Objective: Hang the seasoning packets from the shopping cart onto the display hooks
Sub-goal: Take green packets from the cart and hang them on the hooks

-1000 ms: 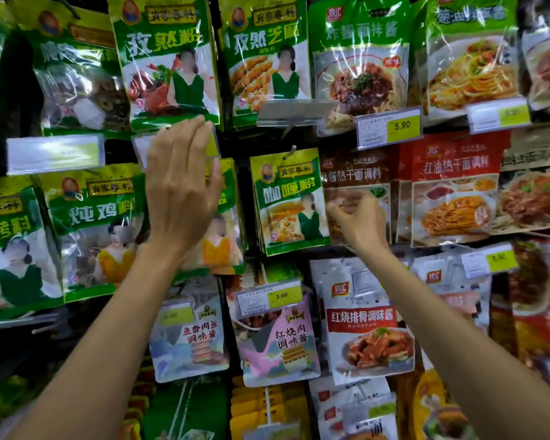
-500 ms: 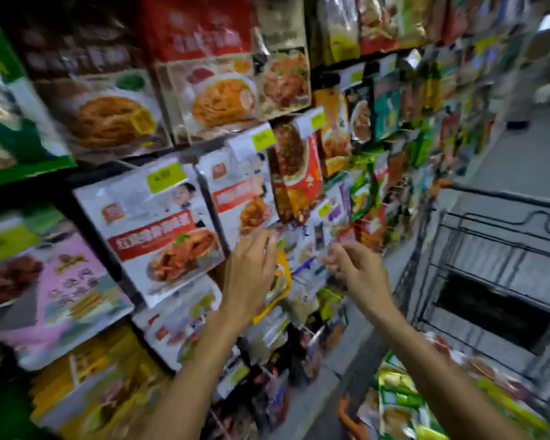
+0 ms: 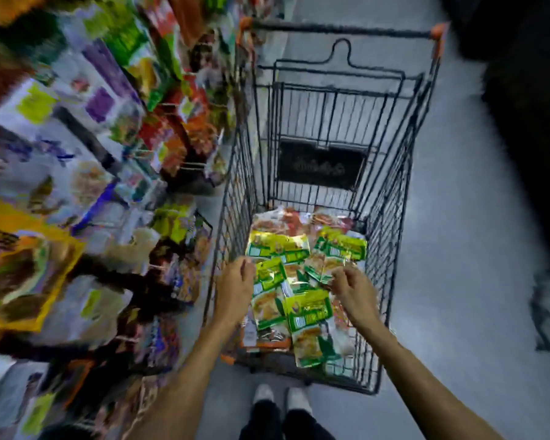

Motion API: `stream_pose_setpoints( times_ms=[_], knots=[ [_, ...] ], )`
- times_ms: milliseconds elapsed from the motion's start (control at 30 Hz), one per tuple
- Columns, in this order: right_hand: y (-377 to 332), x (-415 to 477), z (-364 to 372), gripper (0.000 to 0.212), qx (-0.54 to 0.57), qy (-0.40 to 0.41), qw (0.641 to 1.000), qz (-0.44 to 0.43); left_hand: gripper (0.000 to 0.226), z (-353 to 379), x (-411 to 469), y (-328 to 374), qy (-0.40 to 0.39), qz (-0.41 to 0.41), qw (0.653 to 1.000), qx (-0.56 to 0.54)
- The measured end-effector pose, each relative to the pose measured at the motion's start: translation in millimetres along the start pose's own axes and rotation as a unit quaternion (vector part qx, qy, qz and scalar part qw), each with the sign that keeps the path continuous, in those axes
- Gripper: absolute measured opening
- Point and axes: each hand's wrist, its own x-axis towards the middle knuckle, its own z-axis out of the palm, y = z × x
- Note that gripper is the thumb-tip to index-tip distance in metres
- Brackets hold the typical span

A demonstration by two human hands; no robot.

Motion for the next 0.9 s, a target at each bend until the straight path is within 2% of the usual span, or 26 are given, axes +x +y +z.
stream_pose_setpoints(
  times_ms=[167,333,400,567,700,900],
  knots=[
    [67,40,31,0.040,-0.031,0.024,0.996,0.083,0.030,53,44,-55,-0.065,-0.034,0.995,0.064],
    [114,86,67,0.025,-0.067,0.047,0.988,0.133,0.035,101,65,-117,-0.112,-0.117,0.985,0.065],
    [127,106,76,0.023,-0.110,0.058,0.983,0.138,0.032,115,70,-136,-0.107,-0.153,0.979,0.087],
    [149,142,87,0.036,-0.198,0.097,0.966,0.133,0.031,138,77,-164,-0.069,-0.264,0.956,0.110],
    [156,156,96,0.038,-0.190,0.076,0.966,0.157,0.043,149,76,-178,-0.095,-0.267,0.950,0.131],
    [162,128,107,0.041,-0.206,0.047,0.970,0.123,0.051,162,79,-177,-0.052,-0.281,0.958,0.037]
  ],
)
